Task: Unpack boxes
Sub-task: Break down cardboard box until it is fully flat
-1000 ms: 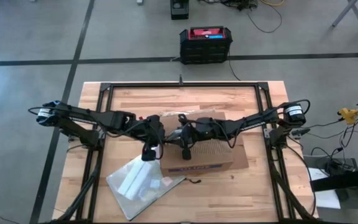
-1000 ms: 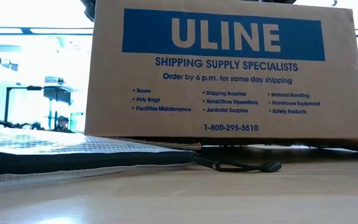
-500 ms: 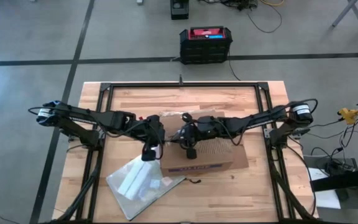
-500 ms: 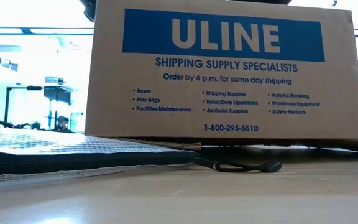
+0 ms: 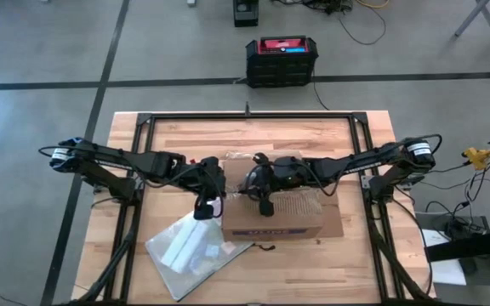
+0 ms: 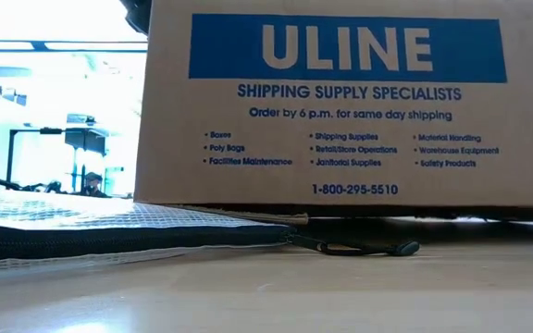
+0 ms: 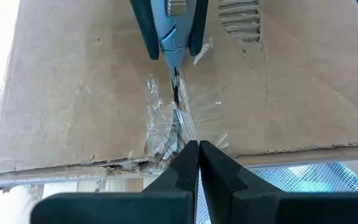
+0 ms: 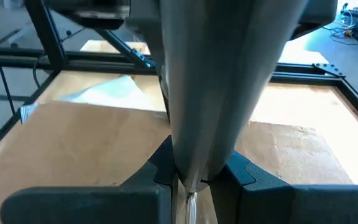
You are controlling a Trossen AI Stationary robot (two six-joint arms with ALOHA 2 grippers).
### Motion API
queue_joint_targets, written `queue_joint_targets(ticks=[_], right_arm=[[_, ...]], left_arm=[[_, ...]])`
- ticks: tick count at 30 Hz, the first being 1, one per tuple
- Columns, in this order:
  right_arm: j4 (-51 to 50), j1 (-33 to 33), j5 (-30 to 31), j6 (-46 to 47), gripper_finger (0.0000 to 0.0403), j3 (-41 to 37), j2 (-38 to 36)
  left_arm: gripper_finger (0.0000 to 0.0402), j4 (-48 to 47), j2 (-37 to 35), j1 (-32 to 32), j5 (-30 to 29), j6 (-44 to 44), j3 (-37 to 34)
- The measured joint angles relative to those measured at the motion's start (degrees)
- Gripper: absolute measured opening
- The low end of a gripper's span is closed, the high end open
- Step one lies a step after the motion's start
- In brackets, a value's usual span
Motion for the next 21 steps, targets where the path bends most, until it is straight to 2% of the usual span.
queue_joint_targets(ticks=[14,21], right_arm=[[1.3,0.8,1.4,2.2,0.0040,0.0,1.7],[0.3,0.8,1.4,2.1,0.0040,0.0,1.5]], left_arm=[[0.0000,3.1,0.0,0.0,-2.9,7.4,3.7],[0.0000,8.5,1.0,1.6,1.4,10.3,-0.1]])
